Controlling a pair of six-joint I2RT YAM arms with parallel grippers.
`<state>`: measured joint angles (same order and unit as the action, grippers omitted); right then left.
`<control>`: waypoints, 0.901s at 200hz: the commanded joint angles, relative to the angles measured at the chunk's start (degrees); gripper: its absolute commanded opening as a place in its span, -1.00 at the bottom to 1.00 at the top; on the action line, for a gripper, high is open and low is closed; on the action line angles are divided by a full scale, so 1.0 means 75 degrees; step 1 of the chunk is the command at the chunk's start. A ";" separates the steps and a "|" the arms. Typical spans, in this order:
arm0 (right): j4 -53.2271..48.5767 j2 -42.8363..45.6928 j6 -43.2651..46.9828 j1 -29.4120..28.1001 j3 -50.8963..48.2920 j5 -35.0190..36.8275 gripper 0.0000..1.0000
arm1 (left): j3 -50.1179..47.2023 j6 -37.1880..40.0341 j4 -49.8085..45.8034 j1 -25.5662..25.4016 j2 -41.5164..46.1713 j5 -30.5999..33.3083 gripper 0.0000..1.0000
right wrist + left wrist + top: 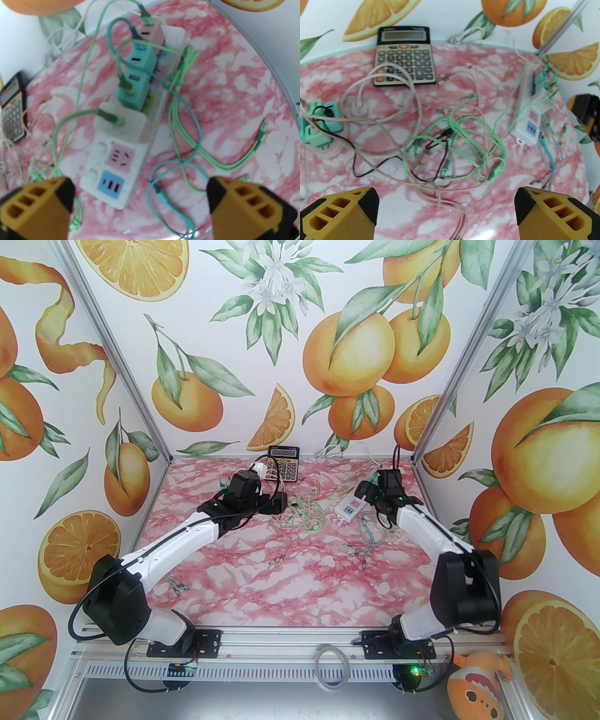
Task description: Pull the plug off the socket
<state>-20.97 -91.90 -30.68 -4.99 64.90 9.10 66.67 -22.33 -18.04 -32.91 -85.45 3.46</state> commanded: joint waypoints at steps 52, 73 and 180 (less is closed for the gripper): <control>-0.1355 -0.1818 -0.0477 -0.0365 0.1992 0.0737 0.71 | -0.0138 0.0038 0.0074 0.0028 0.0395 0.0413 1.00; -0.1591 -0.2231 -0.0808 -0.0398 0.2382 0.1075 0.73 | -0.0262 0.0045 0.0016 0.0027 0.0492 0.0493 1.00; -0.1567 -0.3322 -0.0822 -0.0433 0.3050 0.0966 0.32 | -0.0228 0.0085 -0.0160 0.0028 0.0465 0.0610 1.00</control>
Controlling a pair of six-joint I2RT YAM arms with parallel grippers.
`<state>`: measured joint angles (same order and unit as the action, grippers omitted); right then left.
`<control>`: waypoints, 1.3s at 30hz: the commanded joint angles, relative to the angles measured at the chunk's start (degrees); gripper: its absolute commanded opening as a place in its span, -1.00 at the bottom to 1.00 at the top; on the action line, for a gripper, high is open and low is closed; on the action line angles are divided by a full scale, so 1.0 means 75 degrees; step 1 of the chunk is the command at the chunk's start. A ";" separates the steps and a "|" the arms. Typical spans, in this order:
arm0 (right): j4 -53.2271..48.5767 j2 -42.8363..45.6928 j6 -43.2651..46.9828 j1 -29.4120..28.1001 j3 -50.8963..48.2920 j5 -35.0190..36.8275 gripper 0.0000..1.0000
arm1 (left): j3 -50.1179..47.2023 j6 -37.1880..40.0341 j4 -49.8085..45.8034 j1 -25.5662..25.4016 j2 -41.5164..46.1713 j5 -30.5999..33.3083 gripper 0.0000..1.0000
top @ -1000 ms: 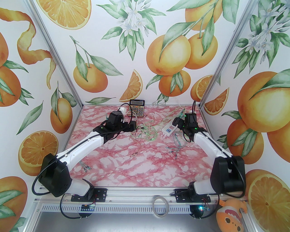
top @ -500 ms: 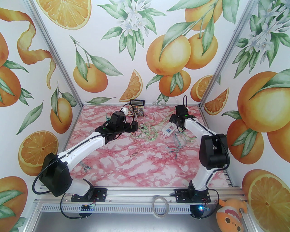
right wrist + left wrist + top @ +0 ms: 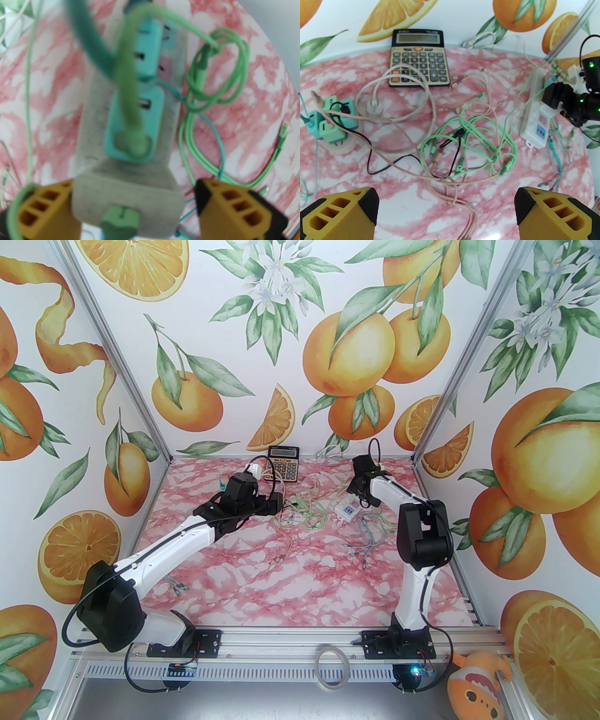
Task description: Pull the plug off the socket
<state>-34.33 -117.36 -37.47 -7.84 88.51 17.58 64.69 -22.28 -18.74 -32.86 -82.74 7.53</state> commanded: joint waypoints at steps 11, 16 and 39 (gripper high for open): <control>0.0364 0.0784 0.0397 -0.0630 -0.0993 -0.0294 0.12 | -0.0036 -0.0119 -0.0067 0.0024 0.0022 0.0098 1.00; 0.0483 0.1595 -0.0003 -0.1753 -0.1963 -0.0445 0.17 | -0.0058 -0.0181 -0.0161 0.0021 0.0040 0.0191 1.00; 0.0225 0.1941 -0.1100 -0.4489 -0.2123 -0.0532 0.38 | -0.0354 -0.0399 -0.0240 -0.0534 0.0090 0.0818 1.00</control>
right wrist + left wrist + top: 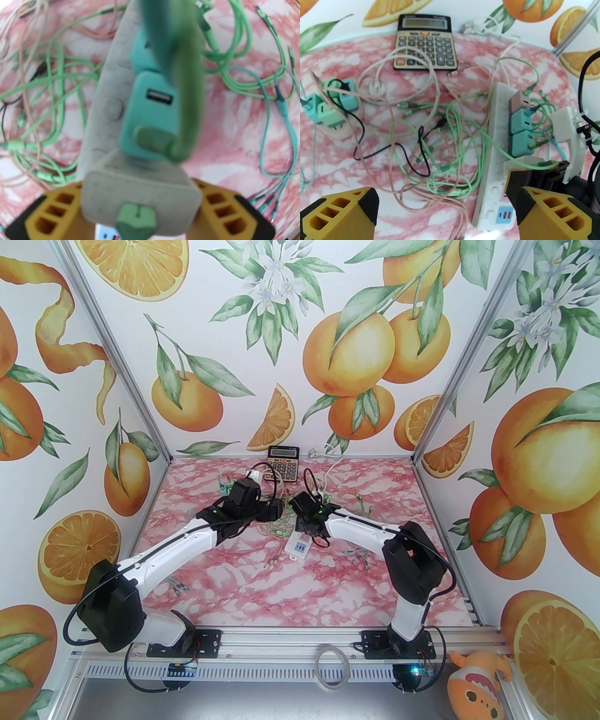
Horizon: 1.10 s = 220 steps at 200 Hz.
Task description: Pull the plug off the socket
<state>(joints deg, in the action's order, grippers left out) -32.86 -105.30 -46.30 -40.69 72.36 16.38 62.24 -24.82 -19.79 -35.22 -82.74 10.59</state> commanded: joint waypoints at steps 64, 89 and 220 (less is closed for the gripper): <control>0.0485 0.1832 0.1221 0.0943 -0.0584 -0.1353 0.87 | -0.0084 -0.0365 0.0002 -0.0885 -0.0137 0.0117 1.00; 0.0909 0.2778 0.1252 0.1444 -0.1530 -0.1312 0.82 | 0.0159 0.0048 0.0112 -0.1055 -0.0582 -0.0472 1.00; 0.2237 0.4161 0.0758 0.3034 -0.3593 -0.2425 0.57 | 0.2272 0.0983 -0.0433 -0.1879 -0.3504 -0.0938 0.42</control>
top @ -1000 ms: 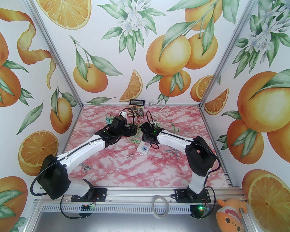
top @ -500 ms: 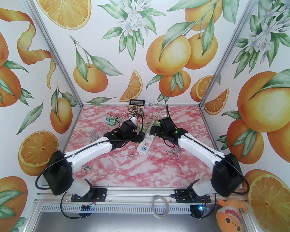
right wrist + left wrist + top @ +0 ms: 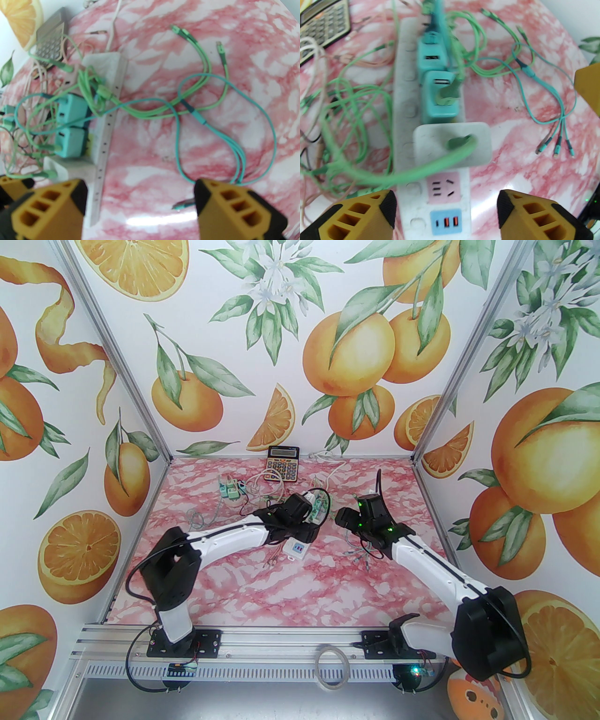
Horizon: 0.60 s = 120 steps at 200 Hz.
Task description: Pull the plug off the socket
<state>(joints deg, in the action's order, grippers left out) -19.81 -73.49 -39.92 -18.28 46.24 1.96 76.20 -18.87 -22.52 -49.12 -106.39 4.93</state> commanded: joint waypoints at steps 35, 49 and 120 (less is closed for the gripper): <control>0.0870 -0.0597 -0.0080 0.0070 0.0017 -0.1251 0.46 | 0.0982 0.0373 -0.0169 -0.0030 -0.0960 -0.0071 0.40; 0.1009 -0.0837 -0.0101 0.0071 0.0081 -0.1520 0.40 | 0.1160 0.0459 -0.0195 -0.0024 -0.1153 0.0040 0.39; 0.1784 -0.1878 -0.0398 0.0071 0.0362 -0.2317 0.23 | 0.1549 0.0594 -0.0255 0.0116 -0.1631 0.0053 0.00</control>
<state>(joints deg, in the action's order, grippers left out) -10.55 -84.88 -41.41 -17.98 46.48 -11.70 85.73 -15.20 -24.58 -48.69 -117.40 6.39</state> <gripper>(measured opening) 0.625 0.570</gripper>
